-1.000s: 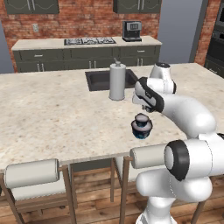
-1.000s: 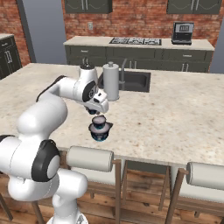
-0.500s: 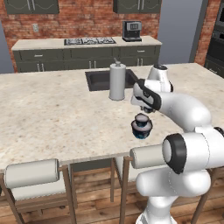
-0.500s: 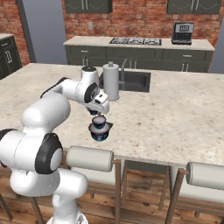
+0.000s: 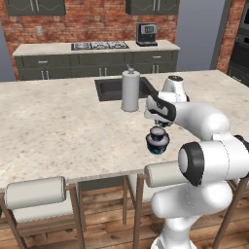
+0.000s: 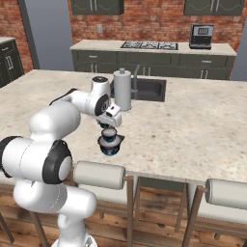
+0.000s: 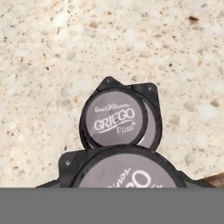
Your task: Stack the yogurt containers by placing the smaller containers on top of the larger containers.
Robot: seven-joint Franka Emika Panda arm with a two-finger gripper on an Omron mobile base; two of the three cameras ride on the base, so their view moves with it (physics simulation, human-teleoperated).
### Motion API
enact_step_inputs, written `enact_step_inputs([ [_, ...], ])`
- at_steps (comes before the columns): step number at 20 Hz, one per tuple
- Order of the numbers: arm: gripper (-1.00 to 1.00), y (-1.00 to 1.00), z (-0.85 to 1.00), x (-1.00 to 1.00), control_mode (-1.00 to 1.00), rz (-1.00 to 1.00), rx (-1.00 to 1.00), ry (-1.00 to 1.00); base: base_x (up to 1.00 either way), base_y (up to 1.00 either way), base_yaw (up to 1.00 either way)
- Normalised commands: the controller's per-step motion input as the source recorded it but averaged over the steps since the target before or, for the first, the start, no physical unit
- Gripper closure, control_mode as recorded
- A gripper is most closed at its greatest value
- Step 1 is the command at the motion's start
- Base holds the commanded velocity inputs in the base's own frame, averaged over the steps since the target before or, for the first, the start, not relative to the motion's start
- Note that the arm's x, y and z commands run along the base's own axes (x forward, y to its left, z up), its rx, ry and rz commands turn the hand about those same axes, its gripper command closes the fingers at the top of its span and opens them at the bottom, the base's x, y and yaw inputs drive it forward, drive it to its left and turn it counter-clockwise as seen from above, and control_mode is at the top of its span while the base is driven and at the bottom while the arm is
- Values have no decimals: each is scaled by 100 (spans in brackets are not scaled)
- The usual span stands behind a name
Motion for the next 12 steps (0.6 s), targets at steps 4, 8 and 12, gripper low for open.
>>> enact_step_inputs([
  [4,100,0,-12,8,-100,-1,0,0,0,0,0],
  [8,100,0,-12,8,-100,-1,0,0,0,0,0],
  [12,100,0,-10,4,-100,-1,0,0,0,0,0],
])
